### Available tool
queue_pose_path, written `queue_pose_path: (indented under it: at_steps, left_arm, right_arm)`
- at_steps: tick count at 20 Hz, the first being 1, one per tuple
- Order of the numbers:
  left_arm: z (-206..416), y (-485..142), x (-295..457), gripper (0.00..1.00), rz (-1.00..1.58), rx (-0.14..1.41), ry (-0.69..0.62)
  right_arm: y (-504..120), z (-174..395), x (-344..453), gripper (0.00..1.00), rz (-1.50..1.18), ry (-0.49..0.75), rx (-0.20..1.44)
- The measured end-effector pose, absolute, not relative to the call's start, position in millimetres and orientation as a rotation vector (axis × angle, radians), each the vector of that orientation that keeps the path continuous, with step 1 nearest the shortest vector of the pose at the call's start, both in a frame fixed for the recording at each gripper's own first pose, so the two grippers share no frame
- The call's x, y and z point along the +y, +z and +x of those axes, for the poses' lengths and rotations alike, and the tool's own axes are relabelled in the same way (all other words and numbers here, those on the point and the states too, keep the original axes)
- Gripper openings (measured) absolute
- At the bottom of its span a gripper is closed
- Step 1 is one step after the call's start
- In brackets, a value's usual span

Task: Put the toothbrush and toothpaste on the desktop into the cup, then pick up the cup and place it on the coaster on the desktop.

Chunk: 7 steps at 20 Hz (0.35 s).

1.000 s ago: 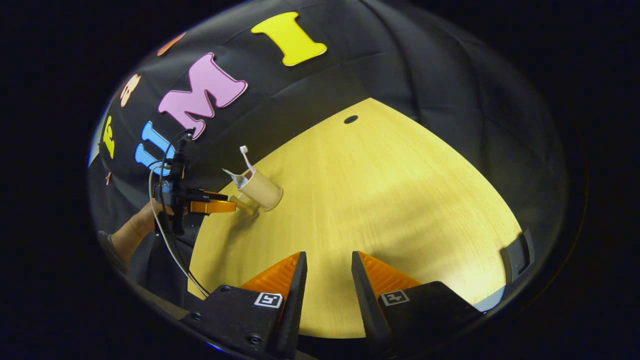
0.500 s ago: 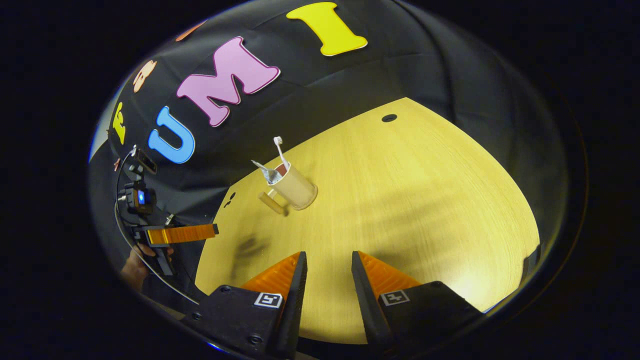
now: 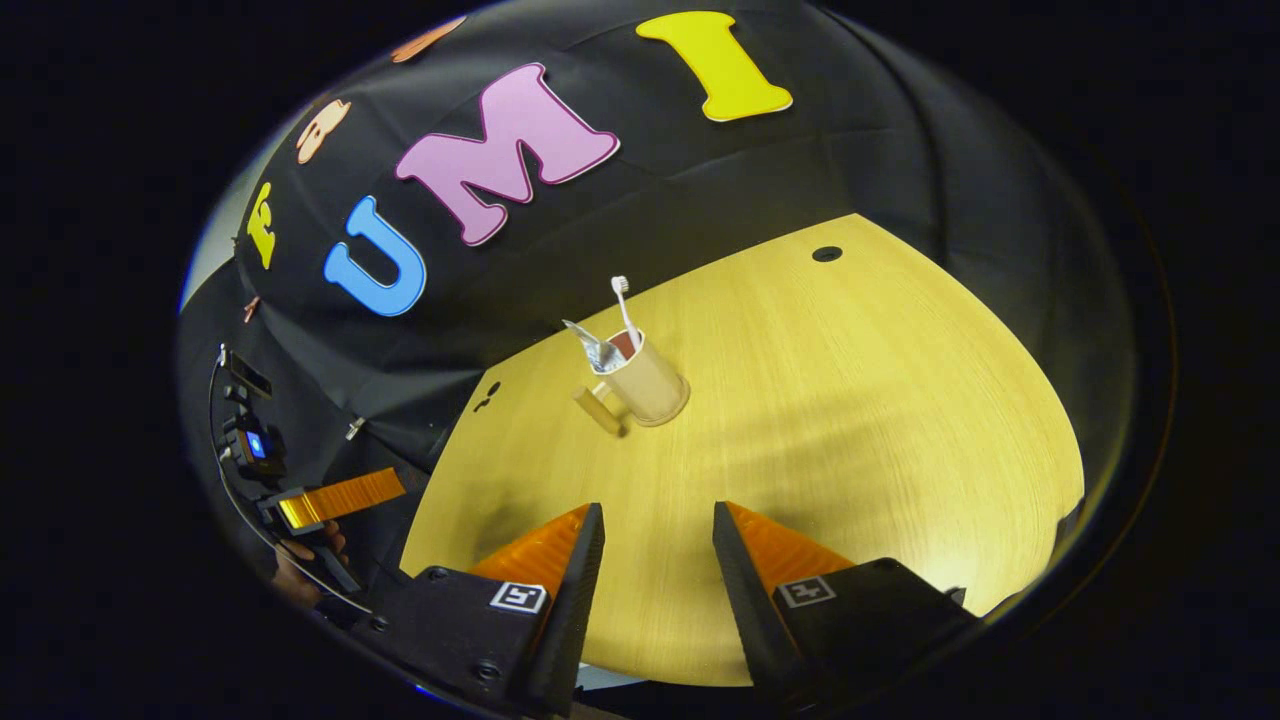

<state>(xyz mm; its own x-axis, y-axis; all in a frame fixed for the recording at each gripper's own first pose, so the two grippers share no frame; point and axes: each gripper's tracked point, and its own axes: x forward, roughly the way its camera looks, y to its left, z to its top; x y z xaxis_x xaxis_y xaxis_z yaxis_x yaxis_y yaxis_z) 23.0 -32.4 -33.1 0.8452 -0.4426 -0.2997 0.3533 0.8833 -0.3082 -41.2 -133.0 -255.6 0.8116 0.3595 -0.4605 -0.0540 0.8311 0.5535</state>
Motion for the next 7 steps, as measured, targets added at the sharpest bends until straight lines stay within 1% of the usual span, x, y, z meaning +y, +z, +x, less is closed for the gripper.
queue_pose_path:
  at_steps: [3, 4, 5, 7]
  left_arm:
    - [13, -47, -31, 0.97, -0.276, 0.392, -0.413]
    - [9, -51, -31, 0.97, -0.289, 0.398, -0.408]
    - [5, -55, -28, 0.97, -0.301, 0.404, -0.401]
    - [0, -62, -24, 0.96, -0.315, 0.414, -0.393]
  right_arm:
    - [-252, -41, -129, 0.72, 0.555, 0.246, 0.578]
    - [-250, -41, -128, 0.56, 0.554, 0.254, 0.572]
    - [-249, -41, -126, 0.72, 0.553, 0.263, 0.566]
    - [-246, -40, -121, 0.72, 0.551, 0.287, 0.556]
